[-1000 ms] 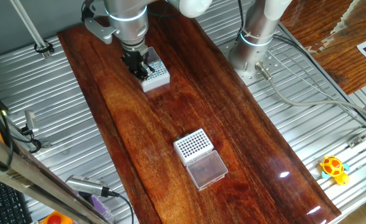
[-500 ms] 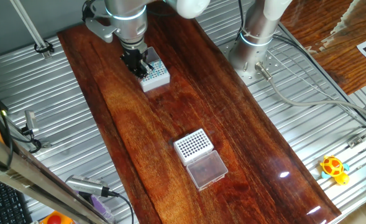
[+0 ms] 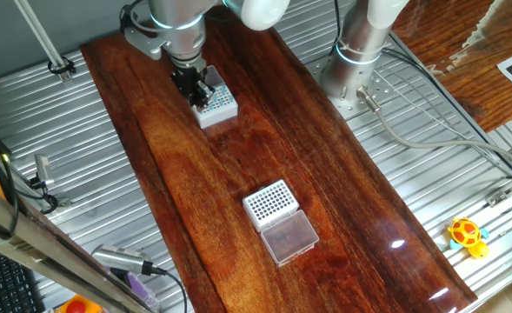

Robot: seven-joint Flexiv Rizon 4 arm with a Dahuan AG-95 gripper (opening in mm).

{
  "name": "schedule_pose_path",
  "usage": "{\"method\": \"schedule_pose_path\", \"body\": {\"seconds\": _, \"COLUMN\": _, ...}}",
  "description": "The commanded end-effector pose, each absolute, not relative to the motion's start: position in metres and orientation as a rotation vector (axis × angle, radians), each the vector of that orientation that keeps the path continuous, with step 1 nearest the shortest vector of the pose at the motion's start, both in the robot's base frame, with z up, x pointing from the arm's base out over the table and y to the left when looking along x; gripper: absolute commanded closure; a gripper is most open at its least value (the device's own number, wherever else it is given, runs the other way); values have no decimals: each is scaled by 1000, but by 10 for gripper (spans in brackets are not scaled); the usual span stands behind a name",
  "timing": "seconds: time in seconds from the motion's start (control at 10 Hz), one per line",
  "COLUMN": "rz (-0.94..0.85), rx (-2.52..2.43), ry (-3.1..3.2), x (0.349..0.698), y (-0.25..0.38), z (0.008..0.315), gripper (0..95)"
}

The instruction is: Transfer all medium pipette tips from one holder to another

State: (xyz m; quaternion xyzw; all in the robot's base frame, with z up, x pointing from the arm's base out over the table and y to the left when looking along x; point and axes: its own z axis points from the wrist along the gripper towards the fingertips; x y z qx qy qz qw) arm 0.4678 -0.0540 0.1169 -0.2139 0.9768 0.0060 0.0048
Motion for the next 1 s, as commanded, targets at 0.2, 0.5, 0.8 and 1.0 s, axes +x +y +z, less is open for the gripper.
{"method": "schedule_pose_path", "body": {"seconds": 0.2, "rz": 31, "rx": -729, "ry": 3057, "x": 467, "y": -55, "z": 118, "gripper": 760}}
{"method": "schedule_pose_path", "body": {"seconds": 0.5, "rz": 24, "rx": -720, "ry": 3068, "x": 467, "y": -55, "z": 118, "gripper": 760}}
{"method": "schedule_pose_path", "body": {"seconds": 0.8, "rz": 27, "rx": -700, "ry": 3064, "x": 463, "y": -59, "z": 110, "gripper": 570}}
{"method": "schedule_pose_path", "body": {"seconds": 1.0, "rz": 34, "rx": -688, "ry": 3062, "x": 457, "y": -64, "z": 98, "gripper": 570}}
